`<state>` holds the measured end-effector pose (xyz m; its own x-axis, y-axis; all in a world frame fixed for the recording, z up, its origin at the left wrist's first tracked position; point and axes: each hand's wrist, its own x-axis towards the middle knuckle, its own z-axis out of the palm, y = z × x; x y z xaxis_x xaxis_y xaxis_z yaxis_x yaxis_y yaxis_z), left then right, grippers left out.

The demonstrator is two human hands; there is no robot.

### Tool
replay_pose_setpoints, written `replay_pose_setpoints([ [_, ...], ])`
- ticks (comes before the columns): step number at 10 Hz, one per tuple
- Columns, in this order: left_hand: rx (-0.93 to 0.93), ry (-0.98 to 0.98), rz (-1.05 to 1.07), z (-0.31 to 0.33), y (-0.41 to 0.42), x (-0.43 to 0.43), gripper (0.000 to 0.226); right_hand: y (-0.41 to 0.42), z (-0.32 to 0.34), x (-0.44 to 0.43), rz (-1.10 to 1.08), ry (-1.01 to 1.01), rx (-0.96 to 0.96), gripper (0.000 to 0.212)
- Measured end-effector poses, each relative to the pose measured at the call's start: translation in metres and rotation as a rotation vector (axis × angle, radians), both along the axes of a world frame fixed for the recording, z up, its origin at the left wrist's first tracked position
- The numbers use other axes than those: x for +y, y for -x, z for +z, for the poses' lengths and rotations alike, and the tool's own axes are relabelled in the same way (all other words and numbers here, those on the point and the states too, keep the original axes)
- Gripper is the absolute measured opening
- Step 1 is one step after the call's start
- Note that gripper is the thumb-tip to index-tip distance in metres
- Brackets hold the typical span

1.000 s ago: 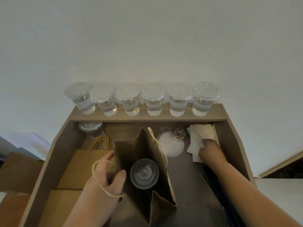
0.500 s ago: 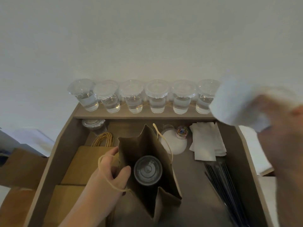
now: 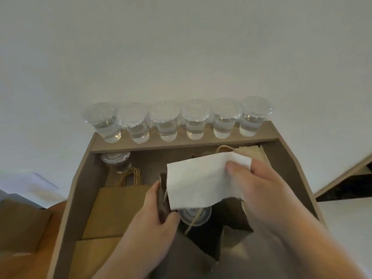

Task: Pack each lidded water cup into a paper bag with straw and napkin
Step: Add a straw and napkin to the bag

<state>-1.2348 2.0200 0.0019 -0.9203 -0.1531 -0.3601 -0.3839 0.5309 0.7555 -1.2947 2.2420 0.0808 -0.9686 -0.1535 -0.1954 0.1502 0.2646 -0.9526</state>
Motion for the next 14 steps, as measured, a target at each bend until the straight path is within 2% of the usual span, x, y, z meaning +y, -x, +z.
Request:
replay_pose_setpoints([
  [1,-0.048,-0.031,-0.026,0.003,0.001,-0.004,0.079,0.001,-0.002,0.002,-0.044,-0.252,0.213,0.022],
  [2,-0.041,-0.083,-0.054,0.003,-0.002,-0.015,0.083,-0.011,-0.011,0.005,0.177,-0.561,0.344,0.020],
  [4,-0.095,-0.132,-0.151,-0.004,0.002,-0.034,0.075,-0.015,-0.008,0.008,0.119,-0.605,0.388,0.024],
  [5,-0.099,-0.144,-0.164,-0.003,0.003,-0.033,0.074,-0.019,-0.011,-0.005,0.303,-0.660,0.361,0.036],
  [6,-0.067,-0.123,-0.202,0.002,0.003,-0.035,0.075,-0.030,-0.026,-0.019,0.586,-0.847,0.354,0.060],
  [7,-0.055,-0.155,-0.232,0.005,0.004,-0.041,0.076,-0.041,-0.018,-0.012,0.584,-0.765,0.293,0.073],
  [8,-0.009,-0.134,-0.221,0.007,0.005,-0.046,0.087,-0.056,-0.002,0.001,0.418,-0.542,0.349,0.059],
  [9,0.044,-0.122,-0.231,0.002,0.011,-0.059,0.109,-0.082,-0.004,0.021,0.212,-0.559,0.515,0.025],
  [10,0.128,-0.162,-0.232,-0.005,0.022,-0.063,0.086,-0.090,-0.016,0.037,0.303,-0.582,0.117,0.015],
  [11,0.119,-0.352,-0.183,-0.025,0.039,-0.066,0.049,-0.112,-0.074,0.039,0.544,-0.534,-0.344,0.018],
  [12,0.070,-0.308,-0.194,-0.043,0.048,-0.066,0.053,-0.088,-0.121,0.013,0.219,-0.608,-0.382,0.045],
  [13,0.060,-0.158,-0.190,-0.054,0.045,-0.062,0.041,-0.074,-0.128,0.012,0.192,-0.644,-0.317,0.049],
  [14,0.039,-0.060,-0.202,-0.063,0.036,-0.060,0.033,-0.067,-0.144,0.033,0.078,-0.455,-0.179,0.027],
])
